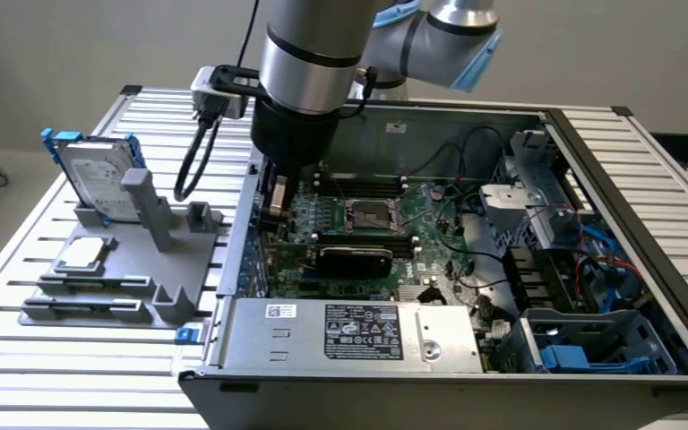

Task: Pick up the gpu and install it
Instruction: 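Press down on the gpu until it lock into place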

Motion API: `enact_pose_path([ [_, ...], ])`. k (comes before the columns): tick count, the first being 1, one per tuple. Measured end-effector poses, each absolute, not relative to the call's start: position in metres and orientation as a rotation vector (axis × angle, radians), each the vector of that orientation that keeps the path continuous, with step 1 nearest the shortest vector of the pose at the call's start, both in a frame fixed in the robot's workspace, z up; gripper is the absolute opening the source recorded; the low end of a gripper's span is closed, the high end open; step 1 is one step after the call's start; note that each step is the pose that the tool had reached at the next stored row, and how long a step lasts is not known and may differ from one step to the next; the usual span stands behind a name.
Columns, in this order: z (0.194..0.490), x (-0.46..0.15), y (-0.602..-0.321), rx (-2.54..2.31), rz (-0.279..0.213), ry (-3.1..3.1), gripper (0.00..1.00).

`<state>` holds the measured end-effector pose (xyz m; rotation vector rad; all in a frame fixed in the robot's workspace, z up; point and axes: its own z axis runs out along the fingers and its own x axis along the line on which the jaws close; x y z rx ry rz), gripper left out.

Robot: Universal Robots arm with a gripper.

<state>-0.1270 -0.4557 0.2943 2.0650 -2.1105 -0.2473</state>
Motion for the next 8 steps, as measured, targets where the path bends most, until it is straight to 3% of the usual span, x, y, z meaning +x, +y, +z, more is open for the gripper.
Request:
enact_pose_path([
  [8, 0.3039, -0.1247, -0.4557, 2.065, -0.248, -2.112, 0.11],
])
